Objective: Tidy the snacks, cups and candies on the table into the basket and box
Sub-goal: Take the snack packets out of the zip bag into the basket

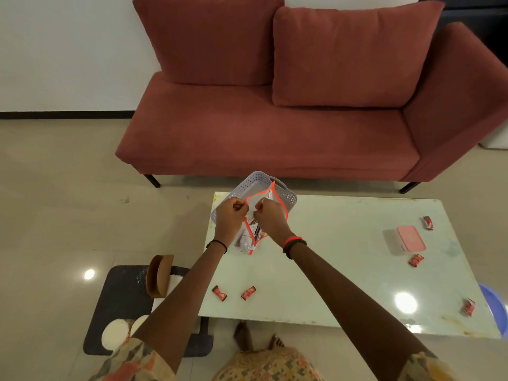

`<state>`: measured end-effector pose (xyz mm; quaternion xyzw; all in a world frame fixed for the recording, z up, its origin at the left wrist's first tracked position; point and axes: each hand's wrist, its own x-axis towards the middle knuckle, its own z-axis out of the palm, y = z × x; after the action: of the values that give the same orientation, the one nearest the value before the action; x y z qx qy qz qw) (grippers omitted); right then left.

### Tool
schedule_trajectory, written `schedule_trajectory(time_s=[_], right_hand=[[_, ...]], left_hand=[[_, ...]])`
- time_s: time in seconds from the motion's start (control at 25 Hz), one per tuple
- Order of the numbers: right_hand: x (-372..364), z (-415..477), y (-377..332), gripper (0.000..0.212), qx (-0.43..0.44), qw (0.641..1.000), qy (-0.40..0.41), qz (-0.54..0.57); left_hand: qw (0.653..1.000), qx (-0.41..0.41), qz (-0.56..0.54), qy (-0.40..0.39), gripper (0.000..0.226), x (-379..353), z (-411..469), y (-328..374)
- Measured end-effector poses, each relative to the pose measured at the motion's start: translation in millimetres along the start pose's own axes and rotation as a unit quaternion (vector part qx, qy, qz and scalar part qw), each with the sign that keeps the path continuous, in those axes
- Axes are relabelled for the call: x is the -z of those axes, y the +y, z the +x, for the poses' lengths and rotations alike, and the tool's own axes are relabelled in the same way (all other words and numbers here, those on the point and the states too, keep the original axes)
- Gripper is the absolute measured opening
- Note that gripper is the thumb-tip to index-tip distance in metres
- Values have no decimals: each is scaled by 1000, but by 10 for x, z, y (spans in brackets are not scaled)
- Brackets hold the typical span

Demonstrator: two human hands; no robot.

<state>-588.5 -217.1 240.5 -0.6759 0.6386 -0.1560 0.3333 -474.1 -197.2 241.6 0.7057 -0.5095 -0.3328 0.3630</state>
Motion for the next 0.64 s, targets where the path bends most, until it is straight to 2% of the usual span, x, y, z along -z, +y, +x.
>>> schedule_trajectory(time_s=[0.08, 0.16, 0.36, 0.64], right_hand=[[-158, 130, -59, 14, -30, 993, -99, -52], [-273, 202, -19, 18, -62, 984, -143, -91], [-447, 292, 55, 35, -135, 972, -165, -103], [-715, 458, -149, 36, -168, 972, -165, -23]], left_hand=[[1000, -3, 4, 4, 18, 18, 17, -18], [1000, -12, 15, 12, 17, 46, 25, -30], [999, -25, 38, 9, 15, 98, 97, -71], [1000, -9, 18, 9, 11, 187, 346, -116]])
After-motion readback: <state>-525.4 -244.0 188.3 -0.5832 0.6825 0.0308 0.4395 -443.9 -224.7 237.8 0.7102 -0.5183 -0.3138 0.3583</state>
